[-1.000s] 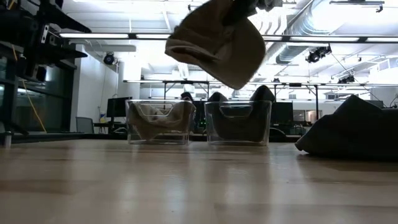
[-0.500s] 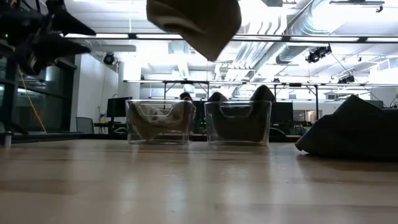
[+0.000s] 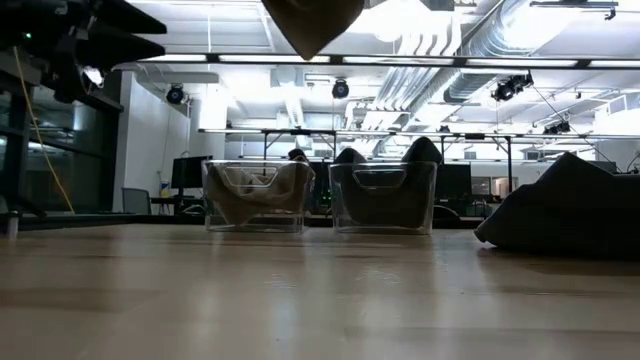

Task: Pick & Place hat
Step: Put the brown cap into the left transparent bin

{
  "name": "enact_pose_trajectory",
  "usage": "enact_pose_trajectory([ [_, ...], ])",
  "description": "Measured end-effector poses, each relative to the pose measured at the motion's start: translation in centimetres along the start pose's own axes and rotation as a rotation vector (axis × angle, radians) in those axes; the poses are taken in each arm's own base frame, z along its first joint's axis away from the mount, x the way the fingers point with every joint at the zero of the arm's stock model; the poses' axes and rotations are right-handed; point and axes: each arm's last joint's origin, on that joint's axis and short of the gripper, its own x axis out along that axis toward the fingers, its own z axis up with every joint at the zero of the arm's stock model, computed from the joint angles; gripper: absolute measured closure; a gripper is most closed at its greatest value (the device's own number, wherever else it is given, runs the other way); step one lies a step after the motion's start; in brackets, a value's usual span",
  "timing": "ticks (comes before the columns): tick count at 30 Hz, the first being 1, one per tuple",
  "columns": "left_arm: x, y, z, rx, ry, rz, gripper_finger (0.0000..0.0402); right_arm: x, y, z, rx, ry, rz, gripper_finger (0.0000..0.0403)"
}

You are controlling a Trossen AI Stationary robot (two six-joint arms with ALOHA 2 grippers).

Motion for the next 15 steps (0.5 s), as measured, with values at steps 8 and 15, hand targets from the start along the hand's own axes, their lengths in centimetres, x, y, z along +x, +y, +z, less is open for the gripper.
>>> enact_pose_trajectory([
  [8,2.0,0.3,-1.5,-0.039,-0.043,-0.092,0.0195,0.1,-0.6,0.3,0.040,-0.084,-0.006,0.0393],
  [15,3.8,0.7,-2.6,-0.062,-0.027,-0.171,0.0195,0.1,-0.7,0.4,0.064,-0.117,-0.003,0.0393],
])
